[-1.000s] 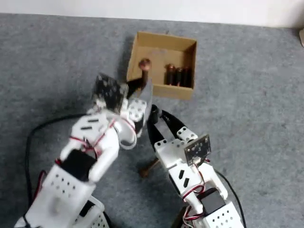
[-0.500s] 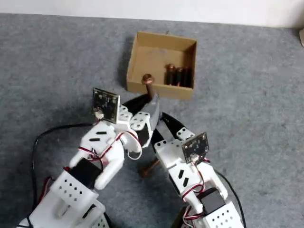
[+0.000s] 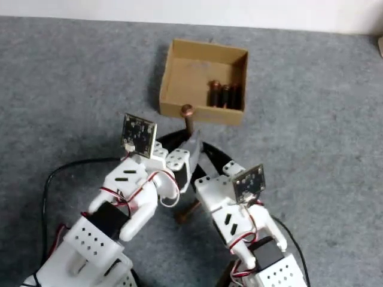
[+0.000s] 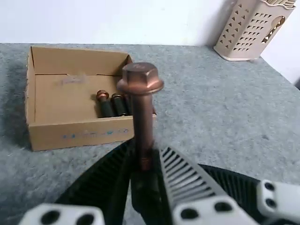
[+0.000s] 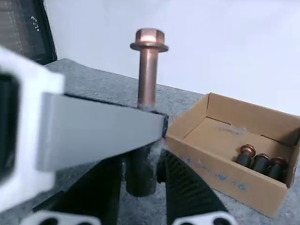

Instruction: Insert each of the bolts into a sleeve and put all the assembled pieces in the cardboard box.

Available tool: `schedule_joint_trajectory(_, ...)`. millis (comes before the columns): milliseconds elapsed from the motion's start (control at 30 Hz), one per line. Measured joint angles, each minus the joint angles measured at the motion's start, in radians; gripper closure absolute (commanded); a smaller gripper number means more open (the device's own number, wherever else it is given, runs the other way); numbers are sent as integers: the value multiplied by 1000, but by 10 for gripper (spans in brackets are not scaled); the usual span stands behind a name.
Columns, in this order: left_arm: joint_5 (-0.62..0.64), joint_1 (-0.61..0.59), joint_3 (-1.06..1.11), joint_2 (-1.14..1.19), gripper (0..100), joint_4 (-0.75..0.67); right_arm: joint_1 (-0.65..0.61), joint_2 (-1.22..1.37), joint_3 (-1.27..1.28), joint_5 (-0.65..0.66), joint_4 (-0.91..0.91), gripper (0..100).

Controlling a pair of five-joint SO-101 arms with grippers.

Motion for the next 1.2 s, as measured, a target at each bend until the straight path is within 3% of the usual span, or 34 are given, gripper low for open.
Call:
schedule_joint_trajectory(67, 0, 0, 0, 0, 960, 5, 0, 0, 0, 0, 2, 994)
schedule_joint_trajectory(267, -87, 5, 0, -2, 575, 21, 6, 0, 0, -2, 8, 994)
schedule_joint_trajectory(333, -81, 3, 6, 12, 524, 34, 17, 0, 0, -2, 34, 994)
schedule_joint_trajectory(800, -49, -2, 8, 12, 527, 60, 18, -11, 0, -3, 35, 994)
schedule_joint_trajectory(1067, 3, 2, 8, 6, 630, 64, 23, -6, 0, -5, 35, 994)
schedule_joint_trajectory(1200, 11, -69, 9, -60, 675, 66, 21, -6, 0, -5, 38, 994)
